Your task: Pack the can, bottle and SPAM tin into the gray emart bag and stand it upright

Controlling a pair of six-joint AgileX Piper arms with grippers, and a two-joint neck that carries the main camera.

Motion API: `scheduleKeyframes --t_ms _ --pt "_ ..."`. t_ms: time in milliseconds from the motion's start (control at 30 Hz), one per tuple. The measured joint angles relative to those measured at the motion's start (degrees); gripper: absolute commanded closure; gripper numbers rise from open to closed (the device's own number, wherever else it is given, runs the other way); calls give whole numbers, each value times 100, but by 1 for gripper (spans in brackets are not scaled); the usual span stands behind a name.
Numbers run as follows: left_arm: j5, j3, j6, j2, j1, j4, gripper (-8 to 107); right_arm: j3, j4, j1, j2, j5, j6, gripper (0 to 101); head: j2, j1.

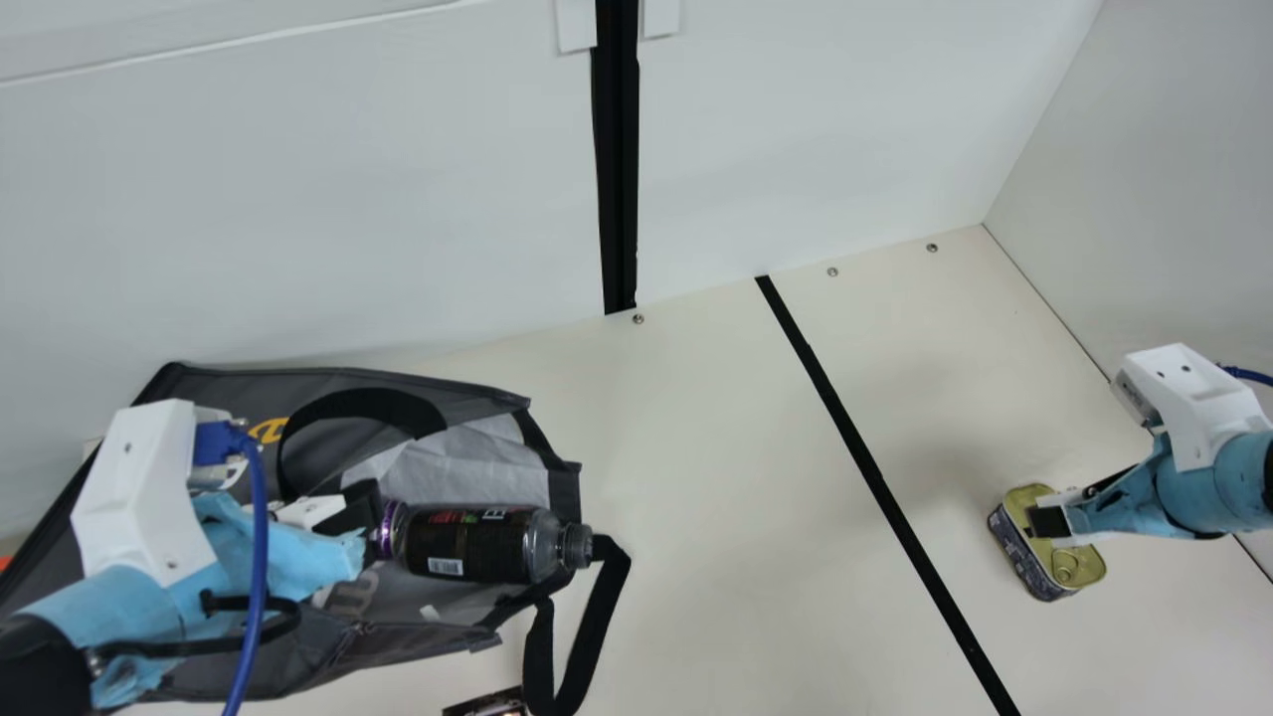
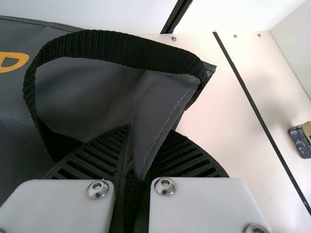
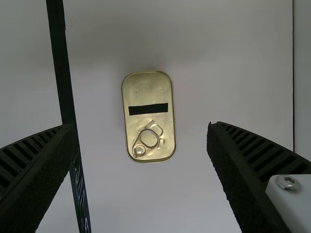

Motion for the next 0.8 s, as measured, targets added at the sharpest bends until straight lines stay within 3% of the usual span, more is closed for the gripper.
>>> scheduleKeyframes --t_ms 300,800 --pt "0 0 0 0 0 0 107 89 -8 -30 298 -112 -273 6 0 0" --pt "0 0 0 0 0 0 107 369 -198 125 768 -535 -177 6 0 0"
